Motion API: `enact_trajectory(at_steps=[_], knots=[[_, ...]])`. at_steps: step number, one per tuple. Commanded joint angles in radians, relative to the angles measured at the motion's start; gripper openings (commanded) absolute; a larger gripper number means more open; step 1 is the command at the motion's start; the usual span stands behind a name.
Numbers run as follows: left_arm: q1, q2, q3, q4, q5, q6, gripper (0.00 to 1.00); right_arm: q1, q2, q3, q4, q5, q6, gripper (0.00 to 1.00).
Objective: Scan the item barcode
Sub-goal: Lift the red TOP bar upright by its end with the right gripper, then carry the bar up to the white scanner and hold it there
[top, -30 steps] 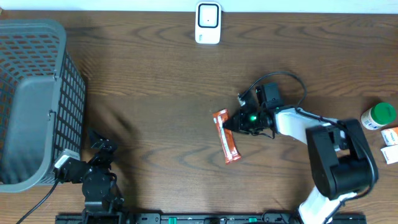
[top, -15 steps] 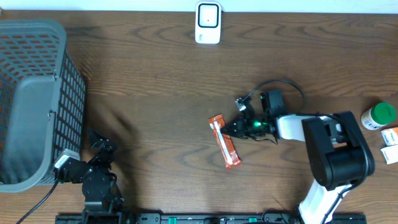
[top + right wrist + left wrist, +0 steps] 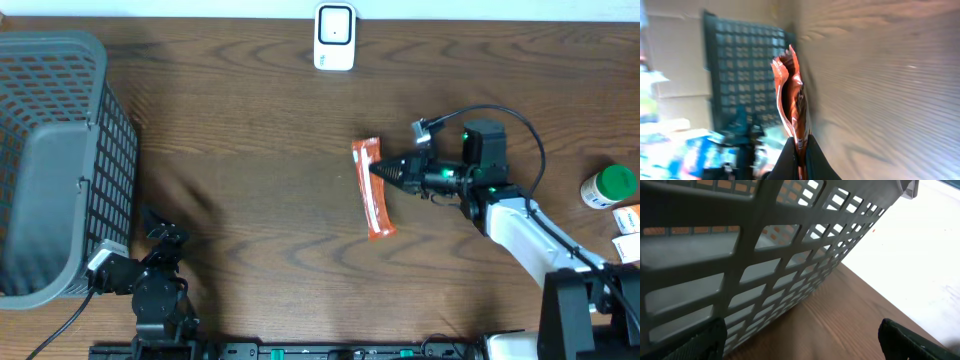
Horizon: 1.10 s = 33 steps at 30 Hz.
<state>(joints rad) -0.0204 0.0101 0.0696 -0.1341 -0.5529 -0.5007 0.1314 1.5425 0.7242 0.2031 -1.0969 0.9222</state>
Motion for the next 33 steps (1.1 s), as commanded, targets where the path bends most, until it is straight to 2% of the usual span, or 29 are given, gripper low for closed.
enact_trajectory(at_steps=[1,7,15,18,22,24,28,33], knots=[[0.003,-0.006,-0.018,-0.022,-0.016,0.002,0.97,-0.002,-0.02,0.005,0.08,-0.073,0.287,0.02],[0.003,-0.006,-0.018,-0.022,-0.016,0.002,0.97,0.002,-0.02,0.005,0.192,-0.113,0.53,0.01],[0.003,-0.006,-0.018,-0.022,-0.016,0.002,0.97,0.001,-0.02,0.005,0.303,-0.117,0.651,0.01],[0.003,-0.006,-0.018,-0.022,-0.016,0.002,0.97,0.002,-0.02,0.005,0.33,-0.117,0.652,0.02],[0.003,-0.006,-0.018,-0.022,-0.016,0.002,0.97,0.021,-0.02,0.005,0.452,-0.095,0.57,0.01],[0.003,-0.006,-0.018,-0.022,-0.016,0.002,0.97,0.024,-0.019,0.011,0.527,-0.064,0.447,0.01],[0.003,-0.006,-0.018,-0.022,-0.016,0.002,0.97,0.025,-0.014,0.026,0.515,-0.007,0.286,0.02],[0.003,-0.006,-0.018,-0.022,-0.016,0.002,0.97,0.027,-0.011,0.081,0.495,0.147,0.17,0.02]])
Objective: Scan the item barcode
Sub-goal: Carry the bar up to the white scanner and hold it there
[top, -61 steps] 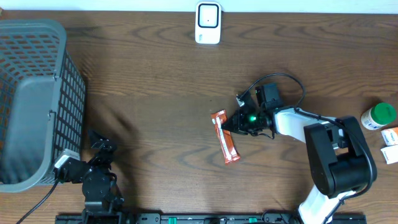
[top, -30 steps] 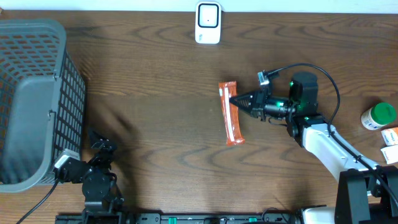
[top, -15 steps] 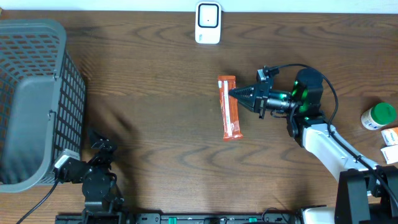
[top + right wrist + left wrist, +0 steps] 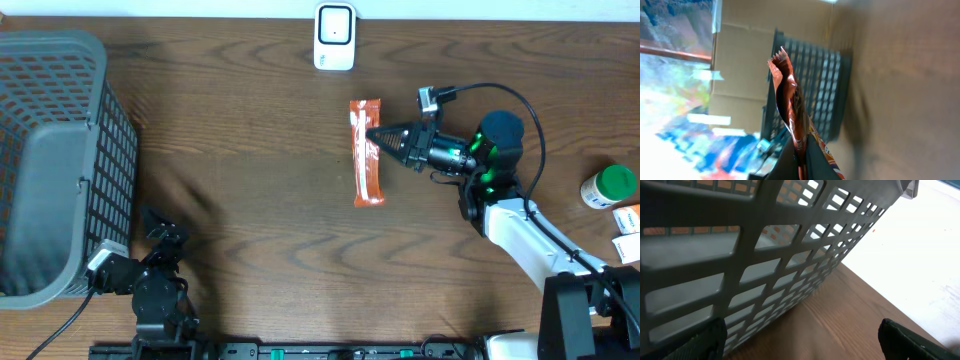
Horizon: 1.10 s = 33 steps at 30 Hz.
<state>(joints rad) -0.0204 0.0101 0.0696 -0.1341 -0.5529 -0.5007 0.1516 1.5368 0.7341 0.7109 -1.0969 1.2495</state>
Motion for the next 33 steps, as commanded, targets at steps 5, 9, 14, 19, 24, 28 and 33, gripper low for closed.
enact_trajectory(at_steps=[5,9,14,19,24,28,33], knots=[[0.003,-0.006,-0.018,-0.022,-0.016,0.002,0.97,0.037,-0.004,0.207,-0.246,0.384,-0.371,0.02],[0.003,-0.006,-0.018,-0.022,-0.016,0.002,0.97,0.098,0.02,0.37,-0.455,0.573,-0.579,0.01],[0.003,-0.006,-0.018,-0.022,-0.016,0.002,0.97,0.159,0.152,0.613,-0.59,0.721,-0.745,0.01],[0.003,-0.006,-0.018,-0.022,-0.016,0.002,0.97,0.17,0.361,0.86,-0.653,0.786,-0.85,0.01],[0.003,-0.006,-0.018,-0.022,-0.016,0.002,0.97,0.171,0.575,1.13,-0.721,0.865,-0.991,0.01],[0.003,-0.006,-0.018,-0.022,-0.016,0.002,0.97,0.172,0.723,1.326,-0.761,0.918,-1.057,0.01],[0.003,-0.006,-0.018,-0.022,-0.016,0.002,0.97,0.174,0.84,1.458,-0.774,1.044,-1.141,0.01]])
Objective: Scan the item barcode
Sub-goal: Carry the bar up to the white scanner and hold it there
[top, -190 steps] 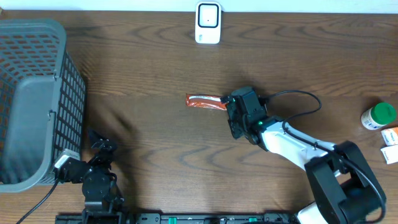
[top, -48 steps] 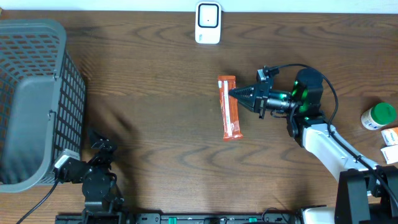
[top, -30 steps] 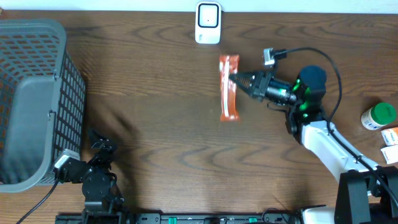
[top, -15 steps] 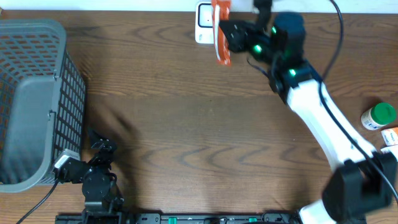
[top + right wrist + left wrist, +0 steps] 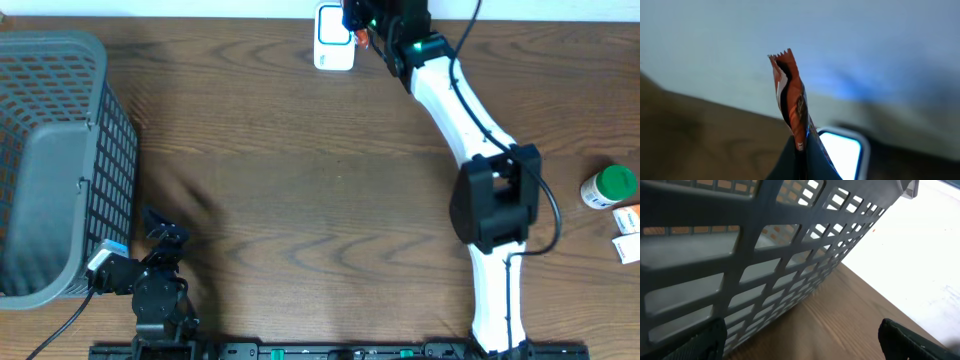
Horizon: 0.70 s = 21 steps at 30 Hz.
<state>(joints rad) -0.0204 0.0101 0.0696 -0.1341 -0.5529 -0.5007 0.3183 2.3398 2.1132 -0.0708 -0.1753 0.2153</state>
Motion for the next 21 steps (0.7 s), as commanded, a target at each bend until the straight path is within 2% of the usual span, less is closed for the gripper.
enact_trajectory(at_steps=[1,9,17,21], knots=[[0.003,-0.006,-0.018,-0.022,-0.016,0.002,0.97,0.01,0.049,0.089,0.012,0.164,-0.129,0.01],[0.003,-0.006,-0.018,-0.022,-0.016,0.002,0.97,0.063,0.088,0.111,0.034,0.297,-0.339,0.01],[0.003,-0.006,-0.018,-0.022,-0.016,0.002,0.97,0.097,0.154,0.111,0.114,0.362,-0.418,0.01],[0.003,-0.006,-0.018,-0.022,-0.016,0.002,0.97,0.107,0.169,0.111,0.127,0.412,-0.502,0.01]])
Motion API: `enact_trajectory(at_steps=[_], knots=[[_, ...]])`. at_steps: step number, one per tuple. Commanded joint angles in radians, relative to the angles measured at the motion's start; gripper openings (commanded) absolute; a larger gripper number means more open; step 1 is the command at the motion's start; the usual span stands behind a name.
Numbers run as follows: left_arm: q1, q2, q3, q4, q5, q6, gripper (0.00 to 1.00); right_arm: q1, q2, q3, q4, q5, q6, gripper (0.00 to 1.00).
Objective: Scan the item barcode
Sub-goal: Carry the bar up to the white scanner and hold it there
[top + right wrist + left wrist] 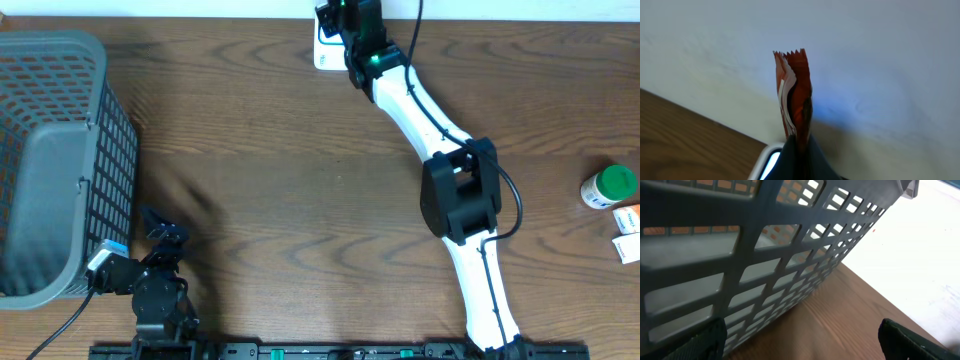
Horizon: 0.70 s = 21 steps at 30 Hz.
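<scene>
An orange snack packet (796, 95) stands upright in the right wrist view, with my right gripper (799, 145) shut on its lower end. Just below and left of the fingers shows the white scanner's rim with its blue-lit window (771, 162). Overhead, the right arm reaches to the table's far edge and the right gripper (345, 15) covers most of the scanner (324, 48); the packet is hidden there. My left gripper (800, 342) rests open at the near left, its fingers (700, 340) beside the basket wall.
A grey mesh basket (55, 160) fills the left side, close against the left arm. A green-capped bottle (610, 187) and small boxes (628, 235) sit at the right edge. Brown wood table (260, 200) between them.
My right gripper has shifted a little left over the scanner with the packet. In the wrist view the scanner window now sits below left of the fingers, not at the right. Left arm unchanged.
The right gripper first pinched the orange packet low over the table's middle. Then it held the packet raised and nearer the back. Later it was at the far edge beside the scanner, and now it holds the packet over the scanner. The left arm stayed still.
</scene>
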<state>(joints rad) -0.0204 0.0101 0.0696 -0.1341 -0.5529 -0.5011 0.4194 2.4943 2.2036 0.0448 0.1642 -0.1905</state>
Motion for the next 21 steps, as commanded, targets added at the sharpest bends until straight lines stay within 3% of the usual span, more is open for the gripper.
enact_trajectory(at_steps=[1,21], knots=[[0.003,-0.006,-0.018,-0.023,-0.016,0.002,0.97,0.008,0.017,0.021,0.013,0.074,-0.113,0.01],[0.003,-0.006,-0.018,-0.022,-0.016,0.002,0.97,0.118,0.06,0.043,-0.088,0.094,-0.177,0.01]])
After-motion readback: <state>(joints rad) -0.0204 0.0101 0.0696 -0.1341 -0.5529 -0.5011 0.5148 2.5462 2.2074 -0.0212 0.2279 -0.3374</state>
